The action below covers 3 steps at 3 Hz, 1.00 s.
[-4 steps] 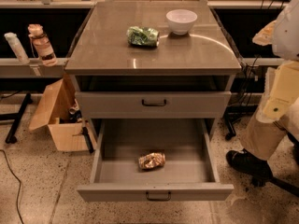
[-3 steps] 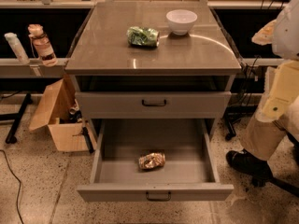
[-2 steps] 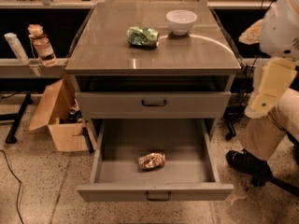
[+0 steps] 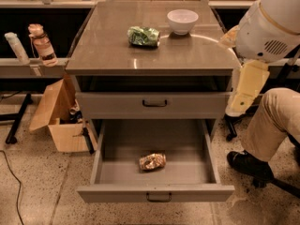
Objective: Pick orange can from middle drawer and place on counter
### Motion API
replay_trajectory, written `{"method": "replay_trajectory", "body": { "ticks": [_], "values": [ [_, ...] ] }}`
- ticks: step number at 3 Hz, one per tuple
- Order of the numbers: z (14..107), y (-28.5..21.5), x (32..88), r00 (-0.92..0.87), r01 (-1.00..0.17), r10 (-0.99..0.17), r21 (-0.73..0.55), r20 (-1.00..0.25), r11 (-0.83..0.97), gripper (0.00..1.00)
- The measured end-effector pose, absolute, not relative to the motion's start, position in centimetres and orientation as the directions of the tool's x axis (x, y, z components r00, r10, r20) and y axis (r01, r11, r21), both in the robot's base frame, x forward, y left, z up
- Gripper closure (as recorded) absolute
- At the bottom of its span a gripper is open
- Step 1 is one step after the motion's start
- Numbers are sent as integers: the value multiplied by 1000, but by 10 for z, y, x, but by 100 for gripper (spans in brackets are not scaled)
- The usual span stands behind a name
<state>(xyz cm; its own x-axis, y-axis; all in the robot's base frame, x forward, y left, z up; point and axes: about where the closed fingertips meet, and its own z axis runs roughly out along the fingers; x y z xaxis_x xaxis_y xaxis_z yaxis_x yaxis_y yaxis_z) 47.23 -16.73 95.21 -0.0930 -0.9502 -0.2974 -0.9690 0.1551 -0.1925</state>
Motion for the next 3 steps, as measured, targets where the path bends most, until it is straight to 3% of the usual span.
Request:
{"method": "replay_trajectory", "body": {
  "ticks": [2, 3],
  "values": [
    [908, -149, 493, -108, -944, -965, -280, -238, 175, 0],
    [875, -141, 498, -115, -951, -972, -259, -204, 167, 0]
  ]
}}
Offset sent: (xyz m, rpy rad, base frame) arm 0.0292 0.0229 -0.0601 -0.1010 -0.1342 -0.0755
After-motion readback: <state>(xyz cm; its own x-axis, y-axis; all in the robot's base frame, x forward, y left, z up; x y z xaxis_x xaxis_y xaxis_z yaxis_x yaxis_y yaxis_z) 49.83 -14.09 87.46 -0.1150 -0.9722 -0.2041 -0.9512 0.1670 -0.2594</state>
